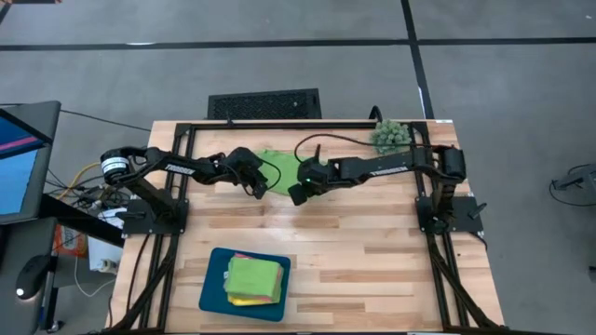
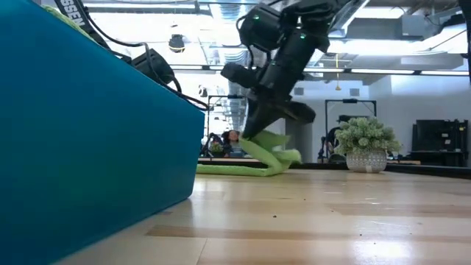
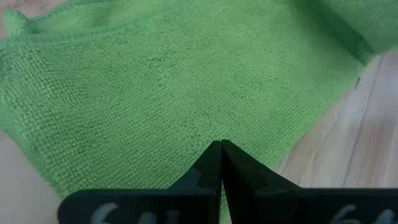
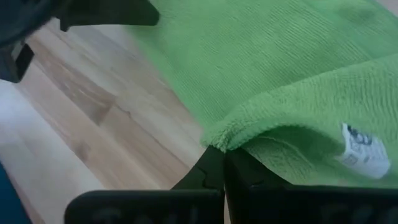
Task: Fold microfiber towels
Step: Fold the green microfiber towel
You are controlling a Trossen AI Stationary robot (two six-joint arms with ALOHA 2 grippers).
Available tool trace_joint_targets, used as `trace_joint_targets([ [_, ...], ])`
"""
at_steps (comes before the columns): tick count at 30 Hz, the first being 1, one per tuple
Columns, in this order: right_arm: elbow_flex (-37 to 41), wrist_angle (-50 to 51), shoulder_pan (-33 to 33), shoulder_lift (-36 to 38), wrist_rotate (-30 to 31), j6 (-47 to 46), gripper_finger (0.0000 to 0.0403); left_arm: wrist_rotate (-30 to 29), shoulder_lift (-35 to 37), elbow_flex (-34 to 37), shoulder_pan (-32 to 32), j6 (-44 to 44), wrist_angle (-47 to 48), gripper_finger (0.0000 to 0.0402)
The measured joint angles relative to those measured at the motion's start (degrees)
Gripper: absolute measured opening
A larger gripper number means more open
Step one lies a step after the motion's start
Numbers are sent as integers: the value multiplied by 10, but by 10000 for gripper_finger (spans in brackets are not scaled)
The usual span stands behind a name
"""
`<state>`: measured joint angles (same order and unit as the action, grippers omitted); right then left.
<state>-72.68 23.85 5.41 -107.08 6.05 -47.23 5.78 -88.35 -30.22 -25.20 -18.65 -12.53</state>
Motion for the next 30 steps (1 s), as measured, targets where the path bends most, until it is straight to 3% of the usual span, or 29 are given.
trace_joint_targets([
  [8, -32, 0, 4, -49, -46, 32, 30, -1, 0, 0, 0, 2, 0, 0],
  [30, -32, -39, 38, -57, -82, 69, 164, 5, 0, 0, 0, -15, 0, 0],
])
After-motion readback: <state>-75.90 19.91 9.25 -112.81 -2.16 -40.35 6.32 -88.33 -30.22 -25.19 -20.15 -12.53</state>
